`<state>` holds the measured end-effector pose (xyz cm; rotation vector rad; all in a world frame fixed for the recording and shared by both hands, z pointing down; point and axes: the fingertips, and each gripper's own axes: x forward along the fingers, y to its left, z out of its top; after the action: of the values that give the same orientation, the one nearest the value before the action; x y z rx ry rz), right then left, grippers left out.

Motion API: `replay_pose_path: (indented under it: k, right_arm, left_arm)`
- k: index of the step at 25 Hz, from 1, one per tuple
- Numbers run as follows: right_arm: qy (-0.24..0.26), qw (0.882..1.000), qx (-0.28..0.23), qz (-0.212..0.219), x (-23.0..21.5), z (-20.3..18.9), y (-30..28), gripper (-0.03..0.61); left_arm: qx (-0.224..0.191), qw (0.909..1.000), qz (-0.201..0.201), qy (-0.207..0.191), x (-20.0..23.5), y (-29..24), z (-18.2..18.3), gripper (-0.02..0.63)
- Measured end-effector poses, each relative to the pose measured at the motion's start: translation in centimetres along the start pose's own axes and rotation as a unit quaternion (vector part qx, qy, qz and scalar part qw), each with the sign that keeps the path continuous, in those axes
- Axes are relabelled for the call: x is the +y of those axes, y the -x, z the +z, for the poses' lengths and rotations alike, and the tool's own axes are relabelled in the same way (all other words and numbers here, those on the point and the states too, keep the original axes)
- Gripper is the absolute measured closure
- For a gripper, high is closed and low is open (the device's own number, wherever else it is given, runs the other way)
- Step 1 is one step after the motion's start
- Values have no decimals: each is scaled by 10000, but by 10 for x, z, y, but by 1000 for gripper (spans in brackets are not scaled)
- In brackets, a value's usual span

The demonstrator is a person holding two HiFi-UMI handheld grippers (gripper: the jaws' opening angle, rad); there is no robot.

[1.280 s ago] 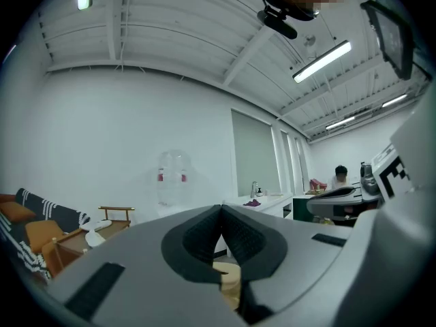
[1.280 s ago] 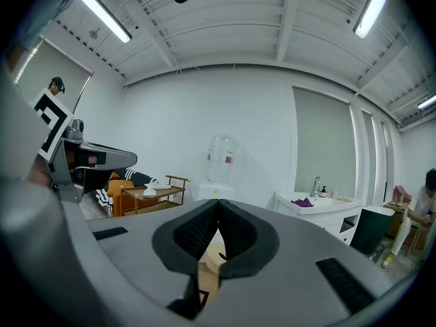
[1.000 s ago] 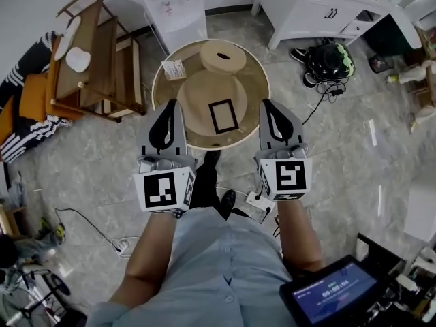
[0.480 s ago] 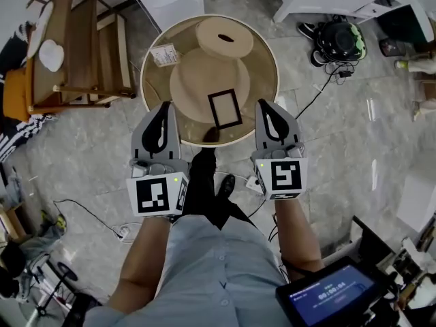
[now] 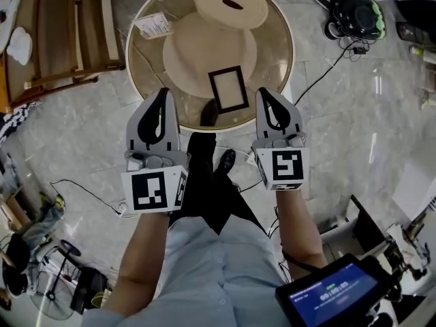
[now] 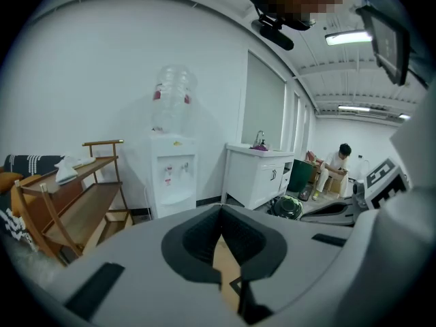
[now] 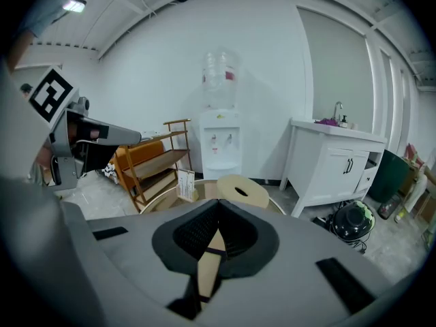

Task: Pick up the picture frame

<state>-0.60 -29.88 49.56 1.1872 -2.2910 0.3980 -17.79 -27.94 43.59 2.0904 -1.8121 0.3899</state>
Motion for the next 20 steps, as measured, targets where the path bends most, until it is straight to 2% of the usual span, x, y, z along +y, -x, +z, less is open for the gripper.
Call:
replay_pose_path:
  k: [6,14,20]
  right_arm:
    - [-176,9984,540,74,2,-41,-31,565]
    - [-217,9963,831,75,2,-95,-66,563]
    - [-236,9951,956,64,1,-120,-83,563]
  left_arm:
    - [380,9991,-123,148,6,-28,-34,603]
    - [610,9976,-244,234,8,-57,-85,603]
    - [700,9970,-254,233,13,-70,-106,603]
